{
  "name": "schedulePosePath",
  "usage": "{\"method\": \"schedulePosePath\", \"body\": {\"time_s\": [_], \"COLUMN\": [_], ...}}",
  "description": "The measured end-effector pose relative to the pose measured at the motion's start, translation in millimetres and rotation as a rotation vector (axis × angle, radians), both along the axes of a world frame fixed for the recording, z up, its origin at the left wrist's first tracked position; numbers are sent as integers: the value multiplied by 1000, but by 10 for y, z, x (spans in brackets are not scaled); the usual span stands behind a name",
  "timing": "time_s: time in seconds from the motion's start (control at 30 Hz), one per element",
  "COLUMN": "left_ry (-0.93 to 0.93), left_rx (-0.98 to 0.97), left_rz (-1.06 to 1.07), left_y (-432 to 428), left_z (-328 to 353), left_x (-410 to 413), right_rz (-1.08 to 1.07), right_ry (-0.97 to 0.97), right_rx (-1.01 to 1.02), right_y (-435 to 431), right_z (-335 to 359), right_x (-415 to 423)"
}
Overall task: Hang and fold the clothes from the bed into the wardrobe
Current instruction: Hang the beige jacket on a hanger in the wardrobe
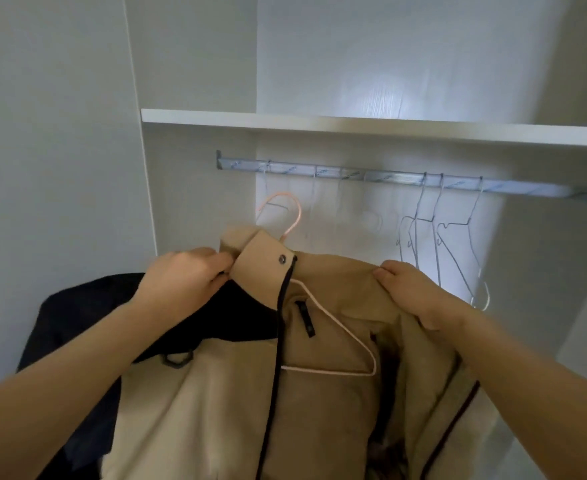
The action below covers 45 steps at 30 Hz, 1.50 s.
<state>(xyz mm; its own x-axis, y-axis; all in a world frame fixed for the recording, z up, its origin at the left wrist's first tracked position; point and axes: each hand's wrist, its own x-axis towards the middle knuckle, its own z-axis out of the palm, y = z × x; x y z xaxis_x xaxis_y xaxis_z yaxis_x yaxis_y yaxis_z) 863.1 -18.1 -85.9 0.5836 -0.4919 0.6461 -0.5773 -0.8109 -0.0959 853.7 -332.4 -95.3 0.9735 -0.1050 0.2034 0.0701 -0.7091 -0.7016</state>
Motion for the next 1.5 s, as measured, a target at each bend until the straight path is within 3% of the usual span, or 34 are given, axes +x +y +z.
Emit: {"method": "schedulePosePath", "body": {"time_s": [0.13, 0.23, 0.3, 0.37, 0.43, 0.5, 0.67, 0.77, 0.93, 1.0, 1.1, 1.17, 1.23, 1.37, 1.5], "left_ry": [-88, -81, -28, 48, 89, 93, -18, -47, -354, -308, -223, -116, -70, 444, 321], "left_rx": [-122, -220, -275, -374, -487, -524, -468, -409, -146, -131, 123, -8, -213, -138, -373], "left_rz": [36, 7, -54, -119, -140, -174, -241, -311, -311, -287, -402, -416, -237, 66, 58], "left_y": [-325, -480, -508, -478, -404, -350, -331, -272, 141, 181, 187, 215, 171, -111, -107], "left_z": [-82, -230, -317, -329, -308, -294, -266, -257, -396, -470, -519, -448, -336, -252, -201], "left_x": [-105, -152, -185, -191, -178, -164, -191, -206, -165, -224, -272, -275, -252, -117, 19], "right_rz": [-130, -48, 65, 107, 40, -31, 94, 41, -119, -190, -268, -295, -309, -216, -29], "right_ry": [45, 42, 13, -172, -437, -541, -270, -287, -328, -302, -283, -297, -311, -386, -449], "right_rx": [401, 670, 741, 457, -102, -348, 37, 59, 181, 249, 278, 252, 237, 185, 204], "right_y": [266, 595, 733, 751, 683, 647, 686, 733, 649, 618, 643, 703, 786, 980, 1014], "right_z": [93, 124, 143, 111, 55, 4, -132, -216, -183, -167, -177, -173, -139, -77, -8], "right_x": [-47, -85, -142, -179, -174, -156, -149, -128, -33, 16, 89, 111, 117, 86, 8]}}
